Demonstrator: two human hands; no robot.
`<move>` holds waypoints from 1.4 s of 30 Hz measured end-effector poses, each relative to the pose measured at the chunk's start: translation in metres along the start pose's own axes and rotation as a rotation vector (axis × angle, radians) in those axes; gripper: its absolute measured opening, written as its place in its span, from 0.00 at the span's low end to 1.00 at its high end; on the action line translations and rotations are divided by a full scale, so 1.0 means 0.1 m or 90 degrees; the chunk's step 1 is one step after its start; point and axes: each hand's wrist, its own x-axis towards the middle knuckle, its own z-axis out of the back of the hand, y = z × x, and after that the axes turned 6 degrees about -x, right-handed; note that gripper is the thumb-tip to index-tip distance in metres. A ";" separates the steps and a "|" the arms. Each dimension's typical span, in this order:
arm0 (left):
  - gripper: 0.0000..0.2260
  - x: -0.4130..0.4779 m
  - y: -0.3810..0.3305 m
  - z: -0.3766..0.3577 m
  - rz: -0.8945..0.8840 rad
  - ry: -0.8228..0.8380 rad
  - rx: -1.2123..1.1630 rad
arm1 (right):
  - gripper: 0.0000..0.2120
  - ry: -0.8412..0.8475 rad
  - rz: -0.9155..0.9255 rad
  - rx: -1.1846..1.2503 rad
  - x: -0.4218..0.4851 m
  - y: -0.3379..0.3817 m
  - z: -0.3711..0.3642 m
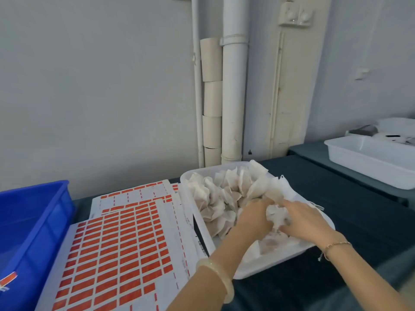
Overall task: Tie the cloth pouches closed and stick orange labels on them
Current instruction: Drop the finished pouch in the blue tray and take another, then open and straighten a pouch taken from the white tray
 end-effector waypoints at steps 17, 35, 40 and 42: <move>0.11 0.25 0.08 -0.15 0.011 -0.129 0.021 | 0.07 -0.235 -0.060 0.463 0.07 -0.05 -0.06; 0.06 -0.74 0.25 1.17 -0.044 -0.276 -0.368 | 0.07 -0.006 0.182 0.773 -0.02 0.79 0.97; 0.07 -1.28 0.48 1.51 0.019 -0.279 -0.354 | 0.04 0.029 0.288 0.726 -0.03 1.32 0.97; 0.08 -1.46 0.55 1.57 0.070 -0.267 -0.370 | 0.04 0.005 0.330 0.724 -0.07 1.56 0.94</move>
